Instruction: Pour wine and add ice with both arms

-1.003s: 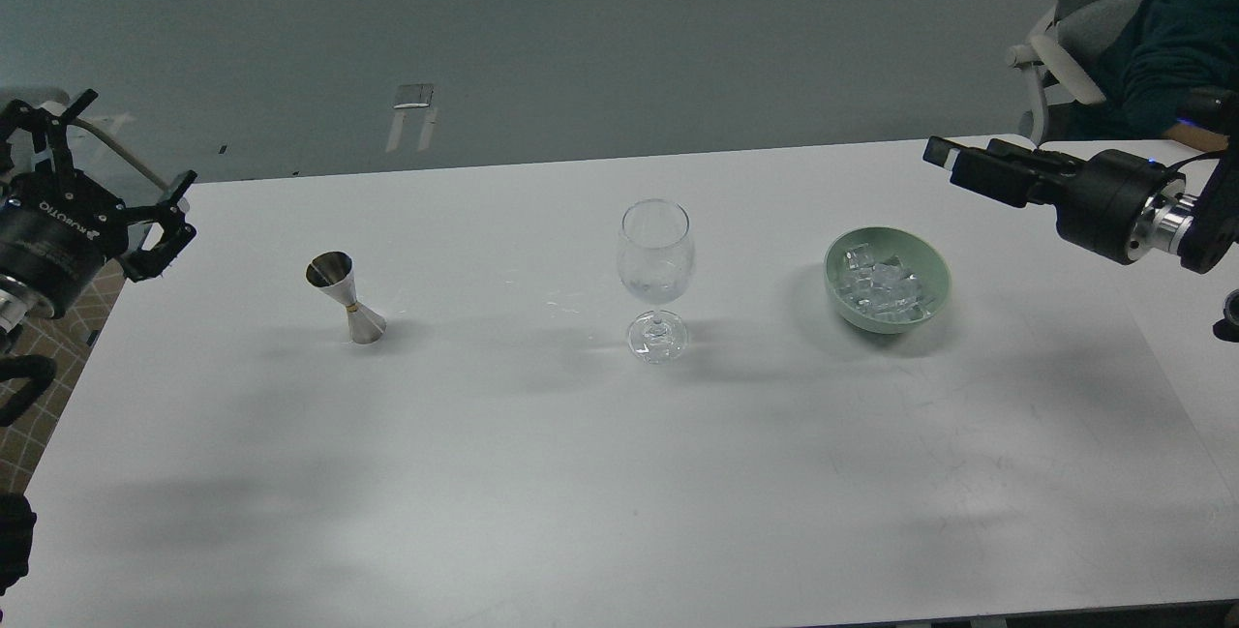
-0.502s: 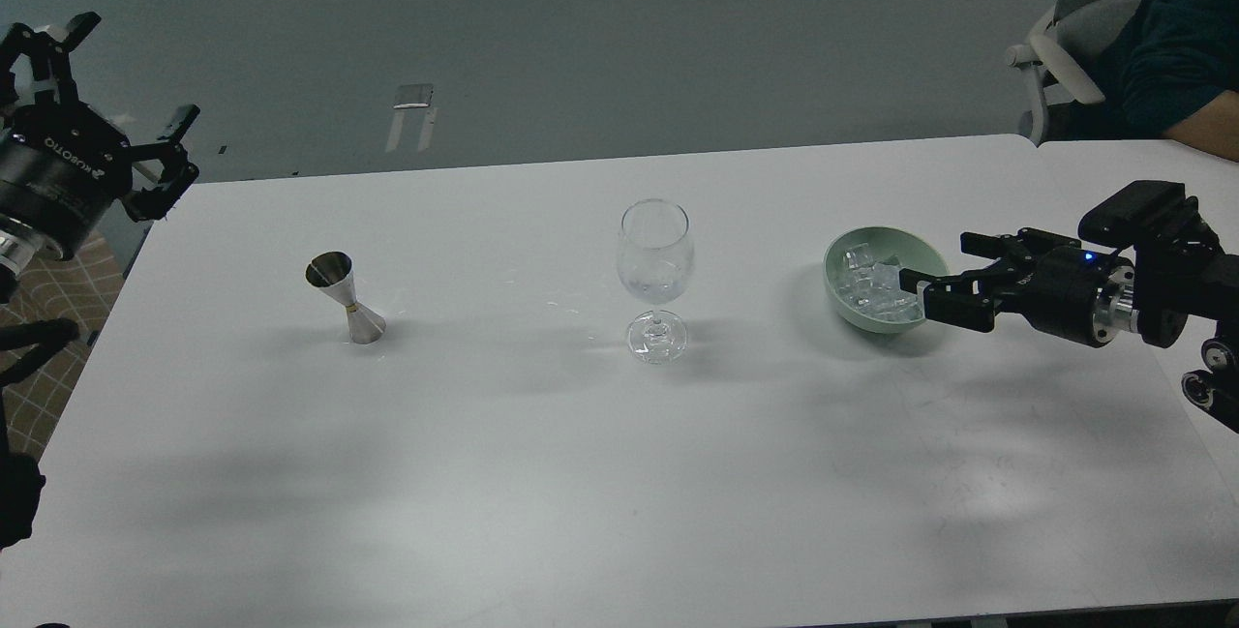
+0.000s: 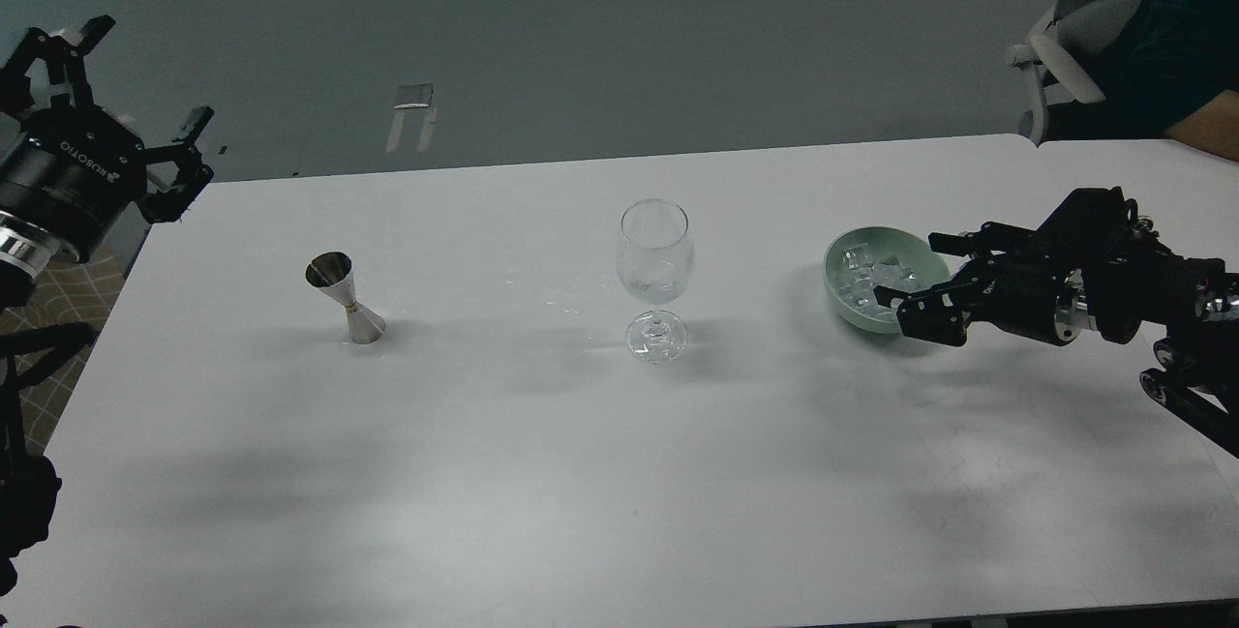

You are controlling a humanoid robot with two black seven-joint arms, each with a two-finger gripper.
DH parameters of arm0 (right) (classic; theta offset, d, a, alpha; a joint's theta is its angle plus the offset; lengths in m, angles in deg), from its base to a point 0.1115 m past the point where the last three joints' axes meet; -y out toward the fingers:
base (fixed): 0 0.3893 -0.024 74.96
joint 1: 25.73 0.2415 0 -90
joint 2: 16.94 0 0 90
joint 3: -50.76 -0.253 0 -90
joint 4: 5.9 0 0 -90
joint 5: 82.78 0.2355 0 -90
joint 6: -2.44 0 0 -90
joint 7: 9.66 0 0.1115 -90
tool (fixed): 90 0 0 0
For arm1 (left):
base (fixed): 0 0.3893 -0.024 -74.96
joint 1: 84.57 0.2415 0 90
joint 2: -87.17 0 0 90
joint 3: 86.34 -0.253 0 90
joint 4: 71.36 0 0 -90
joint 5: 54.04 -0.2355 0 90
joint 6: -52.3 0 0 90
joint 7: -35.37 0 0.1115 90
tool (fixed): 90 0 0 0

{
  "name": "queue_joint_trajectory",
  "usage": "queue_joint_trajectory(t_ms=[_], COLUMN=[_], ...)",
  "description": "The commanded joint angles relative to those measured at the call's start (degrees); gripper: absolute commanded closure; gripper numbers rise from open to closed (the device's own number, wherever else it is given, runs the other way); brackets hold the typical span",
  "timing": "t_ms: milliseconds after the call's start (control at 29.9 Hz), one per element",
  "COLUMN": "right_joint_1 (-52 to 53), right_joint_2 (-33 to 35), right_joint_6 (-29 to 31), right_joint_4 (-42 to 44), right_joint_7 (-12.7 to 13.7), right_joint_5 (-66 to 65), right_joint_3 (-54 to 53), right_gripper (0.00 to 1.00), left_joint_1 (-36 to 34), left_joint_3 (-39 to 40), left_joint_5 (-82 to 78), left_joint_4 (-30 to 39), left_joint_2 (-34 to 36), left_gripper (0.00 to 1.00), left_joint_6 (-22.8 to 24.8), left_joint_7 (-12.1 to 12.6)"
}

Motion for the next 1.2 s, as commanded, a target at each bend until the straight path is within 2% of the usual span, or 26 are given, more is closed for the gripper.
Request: queue_joint_trajectory(t_ms=[0,301,368,502,568,635,903,1170], right_joint_1=[0.97,1.67,1.67,1.58,1.67,1.76,2.37,3.08], right_joint_2=[-1.8,-2.33,-2.33,-2.33,-2.77,-2.94,-3.91,-4.7], right_joint_6=[-1.13,-1.22,-1.22,-1.13,-0.96,-0.78,-0.78,-0.69], right_joint_4=[2.43,4.89,5.33,5.33,5.68,6.2,6.82,6.73], right_joint_7=[0.09,0.09,0.09,0.09,0.09,0.09,-0.08,-0.17], right_joint_5=[-0.02,-0.02,-0.02,0.07,0.07,0.07,0.07,0.24], right_joint_3=[0.2,1.96,2.66,2.93,3.71,3.89,3.89,3.98], right_gripper=[0.01,0.02,0.05,0.18,0.36,0.47,0.52,0.52], left_joint_1=[0.2,0.29,0.46,0.46,0.46,0.46,0.46,0.46], left_joint_3=[0.0,-0.08,-0.08,-0.08,-0.08,-0.08,-0.08,-0.08], left_joint_5=[0.0,0.0,0.0,0.0,-0.09,0.0,0.0,-0.09], left_joint_4=[0.15,0.5,0.59,0.59,0.59,0.59,0.59,0.59], left_joint_2=[-0.03,-0.21,-0.38,-0.65,-0.73,-0.73,-0.91,-1.44], left_gripper=[0.02,0.02,0.02,0.02,0.02,0.02,0.02,0.02], left_joint_6=[0.04,0.04,0.04,0.04,0.04,0.04,0.04,0.04], left_joint_7=[0.0,0.0,0.09,0.09,0.09,0.09,0.09,0.09])
